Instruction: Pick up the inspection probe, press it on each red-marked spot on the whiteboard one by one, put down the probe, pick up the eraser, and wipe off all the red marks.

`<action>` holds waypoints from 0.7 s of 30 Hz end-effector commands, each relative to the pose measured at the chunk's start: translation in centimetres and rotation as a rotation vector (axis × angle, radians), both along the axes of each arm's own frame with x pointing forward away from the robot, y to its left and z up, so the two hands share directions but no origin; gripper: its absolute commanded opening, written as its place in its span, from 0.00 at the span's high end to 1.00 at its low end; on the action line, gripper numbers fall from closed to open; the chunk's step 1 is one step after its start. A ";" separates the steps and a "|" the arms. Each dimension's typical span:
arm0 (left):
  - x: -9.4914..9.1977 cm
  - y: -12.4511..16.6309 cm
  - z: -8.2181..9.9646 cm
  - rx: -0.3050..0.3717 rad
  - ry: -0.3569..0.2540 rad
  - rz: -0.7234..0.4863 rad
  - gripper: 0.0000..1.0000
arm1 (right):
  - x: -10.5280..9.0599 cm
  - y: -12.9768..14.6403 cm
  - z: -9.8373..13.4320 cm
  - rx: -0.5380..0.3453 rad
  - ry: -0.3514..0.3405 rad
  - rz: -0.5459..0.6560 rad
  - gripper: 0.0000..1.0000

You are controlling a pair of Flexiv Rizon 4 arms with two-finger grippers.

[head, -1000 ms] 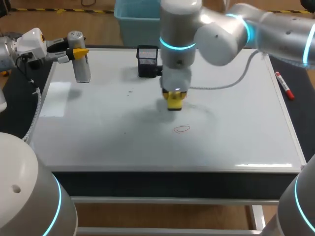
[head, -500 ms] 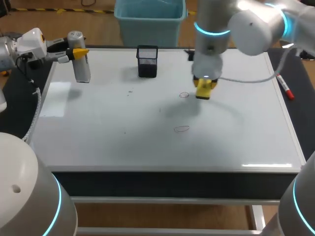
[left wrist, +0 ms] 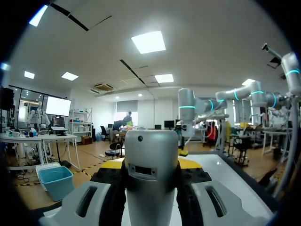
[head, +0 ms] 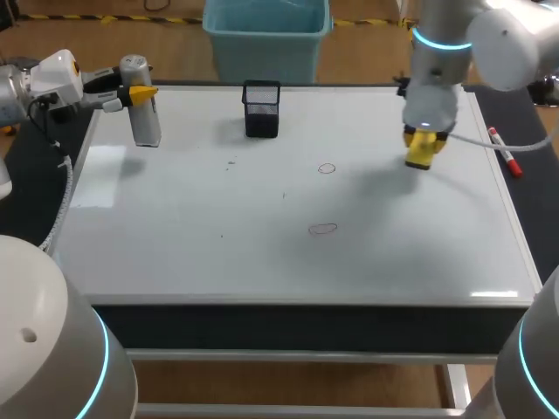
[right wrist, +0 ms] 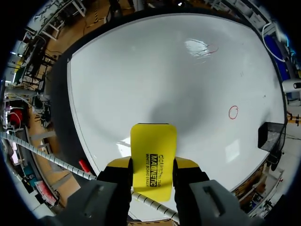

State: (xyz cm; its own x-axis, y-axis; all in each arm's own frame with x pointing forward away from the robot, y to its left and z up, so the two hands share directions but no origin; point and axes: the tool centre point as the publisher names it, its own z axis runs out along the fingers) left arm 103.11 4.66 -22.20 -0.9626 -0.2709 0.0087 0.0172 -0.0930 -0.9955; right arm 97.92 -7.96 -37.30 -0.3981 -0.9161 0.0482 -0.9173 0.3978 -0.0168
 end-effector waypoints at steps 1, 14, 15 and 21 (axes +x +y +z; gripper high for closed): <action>0.0 0.0 0.1 -0.001 -0.001 0.001 1.00 | -0.1 -2.3 0.0 0.016 0.003 -0.004 1.00; 0.0 0.0 0.1 -0.001 -0.001 0.001 1.00 | -0.1 -3.1 0.3 0.023 -0.006 -0.021 1.00; 0.0 0.0 0.1 -0.001 -0.001 0.001 1.00 | -0.1 -3.1 0.3 0.023 -0.006 -0.021 1.00; 0.0 0.0 0.1 -0.001 -0.001 0.001 1.00 | -0.1 -3.1 0.3 0.023 -0.006 -0.021 1.00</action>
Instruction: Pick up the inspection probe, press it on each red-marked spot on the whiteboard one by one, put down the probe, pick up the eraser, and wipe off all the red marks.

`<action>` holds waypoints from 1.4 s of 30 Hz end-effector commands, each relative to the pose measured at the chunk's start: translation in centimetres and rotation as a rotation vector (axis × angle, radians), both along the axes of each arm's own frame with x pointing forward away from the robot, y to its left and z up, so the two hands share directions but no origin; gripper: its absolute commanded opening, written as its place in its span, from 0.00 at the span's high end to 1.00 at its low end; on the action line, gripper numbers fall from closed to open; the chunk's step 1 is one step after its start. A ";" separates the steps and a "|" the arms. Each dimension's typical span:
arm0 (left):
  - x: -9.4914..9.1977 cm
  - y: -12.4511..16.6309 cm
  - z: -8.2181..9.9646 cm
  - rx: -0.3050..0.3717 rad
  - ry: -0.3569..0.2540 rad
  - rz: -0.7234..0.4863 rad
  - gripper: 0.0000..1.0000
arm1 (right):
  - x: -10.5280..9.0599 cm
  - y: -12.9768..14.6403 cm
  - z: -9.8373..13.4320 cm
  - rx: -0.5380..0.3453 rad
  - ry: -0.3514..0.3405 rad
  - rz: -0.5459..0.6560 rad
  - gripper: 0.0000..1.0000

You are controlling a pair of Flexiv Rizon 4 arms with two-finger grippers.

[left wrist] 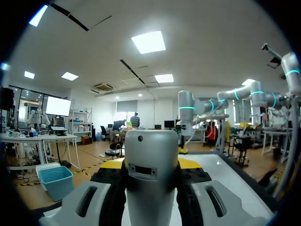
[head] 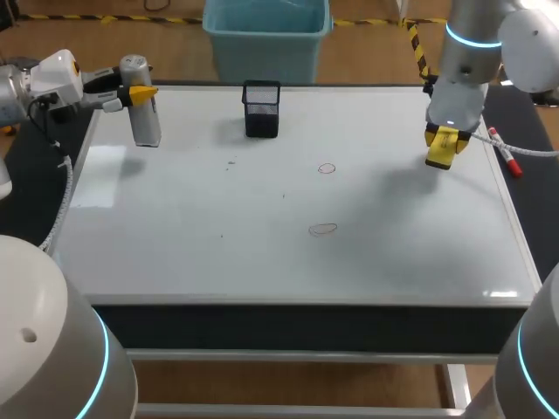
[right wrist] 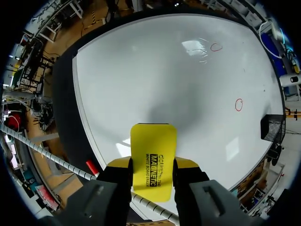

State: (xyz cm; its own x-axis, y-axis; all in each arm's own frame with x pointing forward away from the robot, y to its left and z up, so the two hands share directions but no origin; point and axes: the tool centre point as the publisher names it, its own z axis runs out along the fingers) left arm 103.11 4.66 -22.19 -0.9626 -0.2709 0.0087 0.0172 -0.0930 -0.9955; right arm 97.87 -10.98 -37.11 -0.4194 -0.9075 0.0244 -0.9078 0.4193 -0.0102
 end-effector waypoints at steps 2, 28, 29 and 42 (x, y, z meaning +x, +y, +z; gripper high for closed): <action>-0.3 -1.2 0.4 0.013 -0.006 -0.020 1.00 | -0.1 -0.1 0.1 -0.001 -0.002 0.002 1.00; -5.0 -22.6 1.1 -0.013 0.041 -0.169 1.00 | -0.1 -0.1 0.1 -0.001 -0.002 0.002 1.00; -5.0 -23.3 1.0 0.001 0.049 -0.155 1.00 | -0.1 -0.1 0.1 -0.001 -0.002 0.002 1.00; -4.6 -30.9 -0.2 0.014 0.080 -0.068 1.00 | -0.1 -0.1 0.1 -0.001 -0.002 0.002 1.00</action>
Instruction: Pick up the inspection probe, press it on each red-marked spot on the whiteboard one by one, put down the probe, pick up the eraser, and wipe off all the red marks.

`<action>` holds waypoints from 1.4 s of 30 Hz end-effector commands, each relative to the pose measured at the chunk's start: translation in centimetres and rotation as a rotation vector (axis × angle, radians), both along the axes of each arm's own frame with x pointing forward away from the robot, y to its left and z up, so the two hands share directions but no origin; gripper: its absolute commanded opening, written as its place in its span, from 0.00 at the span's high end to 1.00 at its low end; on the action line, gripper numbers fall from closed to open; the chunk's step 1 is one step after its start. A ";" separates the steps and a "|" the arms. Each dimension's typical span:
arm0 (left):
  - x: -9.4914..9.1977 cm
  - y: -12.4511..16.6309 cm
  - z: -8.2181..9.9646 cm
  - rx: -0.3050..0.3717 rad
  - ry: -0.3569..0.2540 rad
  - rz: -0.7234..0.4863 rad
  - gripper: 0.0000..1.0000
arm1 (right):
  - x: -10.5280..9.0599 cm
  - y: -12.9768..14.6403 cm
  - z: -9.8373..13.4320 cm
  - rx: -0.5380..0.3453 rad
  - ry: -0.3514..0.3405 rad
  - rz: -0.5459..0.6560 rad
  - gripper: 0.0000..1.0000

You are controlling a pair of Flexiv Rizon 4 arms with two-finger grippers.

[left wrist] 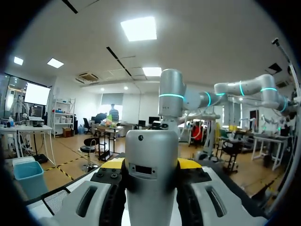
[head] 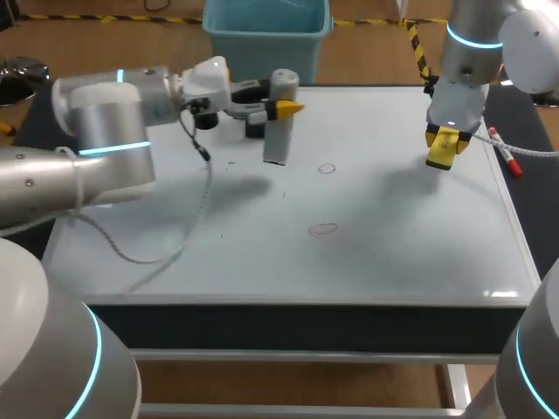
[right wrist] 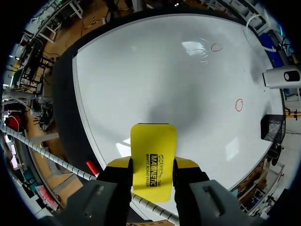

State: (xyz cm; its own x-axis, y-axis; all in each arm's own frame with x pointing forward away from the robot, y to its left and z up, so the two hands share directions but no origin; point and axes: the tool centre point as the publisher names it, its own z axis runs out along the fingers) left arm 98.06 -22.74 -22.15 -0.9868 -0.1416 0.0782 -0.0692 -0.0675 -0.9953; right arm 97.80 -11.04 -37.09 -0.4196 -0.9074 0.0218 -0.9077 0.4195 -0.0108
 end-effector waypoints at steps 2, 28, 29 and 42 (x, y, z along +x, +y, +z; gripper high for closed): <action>0.6 -4.6 -0.5 -0.005 0.006 0.073 1.00 | 0.0 -0.1 0.1 -0.003 0.000 0.002 1.00; 2.4 -9.3 -3.0 -0.056 0.021 0.096 1.00 | 0.0 -0.1 0.1 -0.003 0.000 0.002 1.00; 2.5 -9.3 -3.1 -0.055 0.021 0.096 1.00 | 0.0 -0.1 0.1 -0.003 0.000 0.002 1.00; 3.3 -9.3 -4.1 -0.071 0.021 0.080 1.00 | 0.0 -0.1 0.1 -0.003 0.000 0.002 1.00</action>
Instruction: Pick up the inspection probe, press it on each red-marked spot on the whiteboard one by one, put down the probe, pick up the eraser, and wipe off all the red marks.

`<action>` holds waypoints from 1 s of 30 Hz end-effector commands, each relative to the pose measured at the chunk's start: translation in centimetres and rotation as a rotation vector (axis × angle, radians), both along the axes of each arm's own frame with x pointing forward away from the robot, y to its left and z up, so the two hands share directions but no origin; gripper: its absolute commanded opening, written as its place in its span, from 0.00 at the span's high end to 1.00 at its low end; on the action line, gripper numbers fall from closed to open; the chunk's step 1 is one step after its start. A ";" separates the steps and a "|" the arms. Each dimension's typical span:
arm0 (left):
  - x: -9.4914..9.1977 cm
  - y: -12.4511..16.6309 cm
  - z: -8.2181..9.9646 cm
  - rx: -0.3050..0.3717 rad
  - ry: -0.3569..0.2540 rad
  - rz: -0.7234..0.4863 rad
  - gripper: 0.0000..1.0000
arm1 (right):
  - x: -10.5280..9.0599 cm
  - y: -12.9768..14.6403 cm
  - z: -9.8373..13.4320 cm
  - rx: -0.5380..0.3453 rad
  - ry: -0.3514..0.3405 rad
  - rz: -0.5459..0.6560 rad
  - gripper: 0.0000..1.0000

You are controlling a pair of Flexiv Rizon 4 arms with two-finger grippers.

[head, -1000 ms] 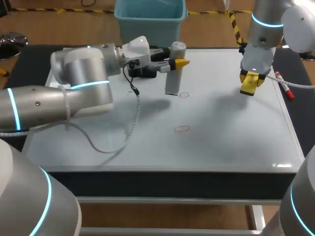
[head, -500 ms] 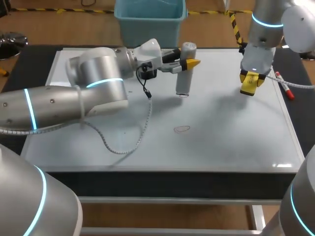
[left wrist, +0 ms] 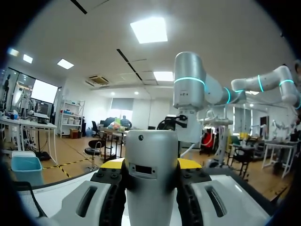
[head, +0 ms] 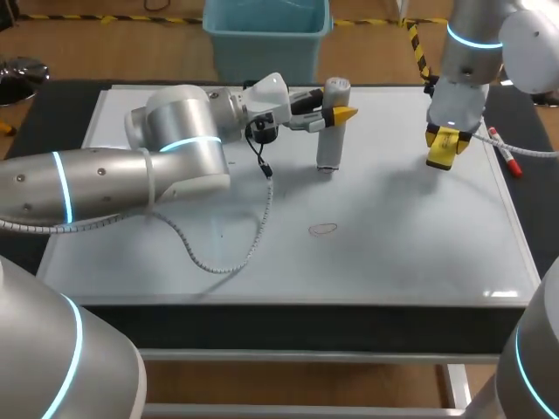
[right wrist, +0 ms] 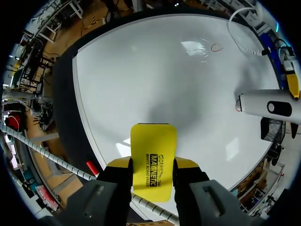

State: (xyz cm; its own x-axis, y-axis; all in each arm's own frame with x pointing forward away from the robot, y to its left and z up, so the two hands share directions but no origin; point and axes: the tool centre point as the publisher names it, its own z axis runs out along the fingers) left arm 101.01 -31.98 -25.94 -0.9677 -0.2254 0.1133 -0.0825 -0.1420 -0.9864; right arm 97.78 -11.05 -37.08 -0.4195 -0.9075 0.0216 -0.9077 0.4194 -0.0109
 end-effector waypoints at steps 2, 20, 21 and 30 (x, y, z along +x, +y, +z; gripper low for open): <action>0.4 -0.1 -0.5 -0.001 -0.002 -0.015 1.00 | 0.0 -0.1 0.1 -0.003 0.000 0.002 1.00; 0.6 0.0 -2.1 0.025 0.009 -0.049 1.00 | 0.0 -0.1 0.1 -0.003 0.000 0.002 1.00; 0.6 0.0 -2.1 0.025 0.009 -0.049 1.00 | 0.0 -0.1 0.1 -0.003 0.000 0.002 1.00; 0.1 0.0 -2.2 0.075 0.001 -0.066 1.00 | 0.0 -0.1 0.1 -0.003 0.000 0.002 1.00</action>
